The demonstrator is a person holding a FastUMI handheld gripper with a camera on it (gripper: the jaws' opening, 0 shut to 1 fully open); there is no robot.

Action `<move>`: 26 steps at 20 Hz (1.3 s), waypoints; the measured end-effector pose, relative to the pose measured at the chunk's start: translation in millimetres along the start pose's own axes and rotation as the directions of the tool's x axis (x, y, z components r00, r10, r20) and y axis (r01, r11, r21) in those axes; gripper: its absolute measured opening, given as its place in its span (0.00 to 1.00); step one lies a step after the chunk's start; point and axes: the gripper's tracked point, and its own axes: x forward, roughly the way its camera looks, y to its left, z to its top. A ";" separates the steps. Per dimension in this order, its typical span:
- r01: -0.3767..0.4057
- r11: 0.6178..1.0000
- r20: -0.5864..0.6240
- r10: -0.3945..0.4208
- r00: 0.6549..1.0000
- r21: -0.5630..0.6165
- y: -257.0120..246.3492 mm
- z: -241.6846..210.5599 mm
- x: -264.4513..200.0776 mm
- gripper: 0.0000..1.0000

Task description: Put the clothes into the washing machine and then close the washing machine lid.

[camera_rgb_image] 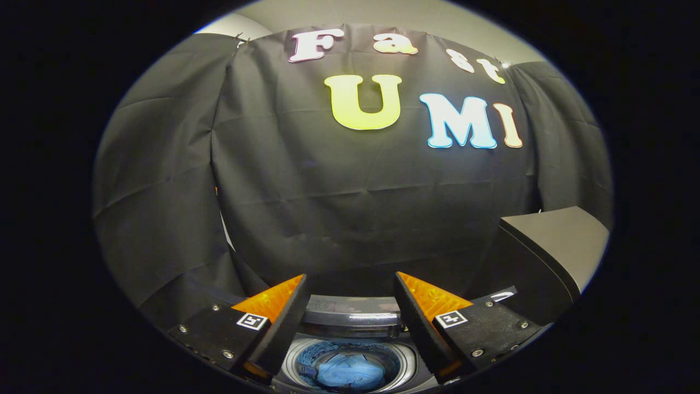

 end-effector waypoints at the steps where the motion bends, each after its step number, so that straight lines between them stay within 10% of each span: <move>1: 0.001 1.000 0.002 -0.001 1.000 0.007 0.3 -4.2 -5.5 0.96; 18: -0.192 0.979 -0.063 0.196 0.979 0.066 -20.8 -91.5 -221.6 0.95; 26: -0.113 0.992 0.066 0.109 0.992 0.049 -108.8 -75.3 -378.9 0.95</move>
